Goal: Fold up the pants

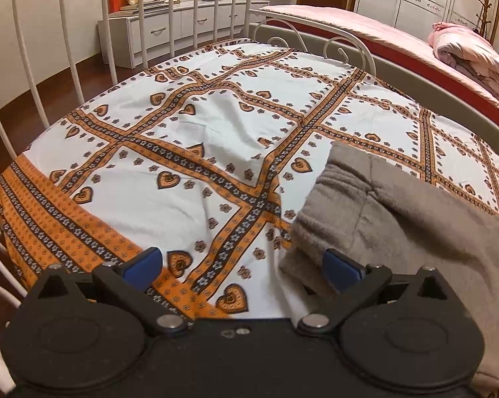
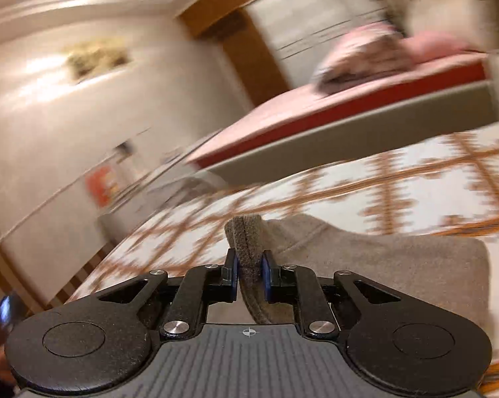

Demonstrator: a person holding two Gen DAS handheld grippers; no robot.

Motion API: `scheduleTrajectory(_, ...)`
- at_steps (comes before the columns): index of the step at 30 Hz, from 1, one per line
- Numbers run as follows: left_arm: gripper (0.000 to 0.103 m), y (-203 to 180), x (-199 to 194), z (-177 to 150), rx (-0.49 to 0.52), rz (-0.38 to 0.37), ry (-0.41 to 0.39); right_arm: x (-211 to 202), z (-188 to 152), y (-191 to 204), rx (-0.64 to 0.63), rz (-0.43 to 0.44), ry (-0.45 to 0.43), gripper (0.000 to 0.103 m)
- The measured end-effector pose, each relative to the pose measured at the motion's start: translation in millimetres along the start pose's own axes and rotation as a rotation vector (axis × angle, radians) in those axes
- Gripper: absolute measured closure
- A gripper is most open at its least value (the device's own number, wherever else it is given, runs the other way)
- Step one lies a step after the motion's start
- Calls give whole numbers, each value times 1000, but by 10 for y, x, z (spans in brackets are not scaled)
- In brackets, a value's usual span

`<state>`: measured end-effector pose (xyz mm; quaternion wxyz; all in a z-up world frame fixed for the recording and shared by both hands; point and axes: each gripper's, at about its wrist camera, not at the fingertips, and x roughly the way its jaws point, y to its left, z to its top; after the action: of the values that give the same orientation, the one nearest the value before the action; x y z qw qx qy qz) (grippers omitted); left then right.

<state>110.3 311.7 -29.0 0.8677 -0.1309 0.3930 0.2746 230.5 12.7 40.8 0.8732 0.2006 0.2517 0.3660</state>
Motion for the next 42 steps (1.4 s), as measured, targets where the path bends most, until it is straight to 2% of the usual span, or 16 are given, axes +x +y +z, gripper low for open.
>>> scheduleTrajectory(1,6,17,-6,-11,5,4,2,107,-70,120,-21,21,26,88)
scheduleTrajectory(3,6,55,-4,-26,8,11,10,384,-296,344,-82,64,142,87)
scheduleTrajectory(5,6,112,7,-32,-5,12,20,745,-653,546,-202,36,379,84)
scheduleTrajectory(6,6,134,12,-33,-13,10,25,802,-779,591,-235,25,431,83)
scheduleTrajectory(8,6,166,10,-34,-26,0,28,687,-833,609,-231,49,383,82)
scheduleTrajectory(13,6,142,9,-13,-29,-18,20,395,-535,400,-108,54,231,82)
scheduleTrajectory(15,6,92,5,-8,-18,-25,18,418,-543,327,-89,25,256,82)
scheduleTrajectory(19,6,-14,-21,-6,11,-32,9,636,-772,372,-101,95,409,82)
scheduleTrajectory(22,6,-52,-35,-4,11,-40,7,578,-723,463,-102,109,342,82)
scheduleTrajectory(25,6,-80,-38,-1,20,-37,7,561,-646,478,-103,102,320,82)
scheduleTrajectory(30,6,-87,-62,0,24,-41,2,657,-830,544,-132,125,396,82)
scheduleTrajectory(34,6,-14,-54,1,15,-38,5,705,-999,699,-274,88,393,80)
scheduleTrajectory(38,6,56,-49,1,5,-37,7,781,-1080,745,-315,66,373,75)
scheduleTrajectory(40,6,85,-50,-6,10,-34,7,792,-1089,755,-308,69,365,65)
scheduleTrajectory(41,6,102,-49,-8,11,-34,7,804,-1089,763,-315,61,363,56)
scheduleTrajectory(42,6,129,-46,-11,8,-33,7,804,-1097,766,-325,56,363,54)
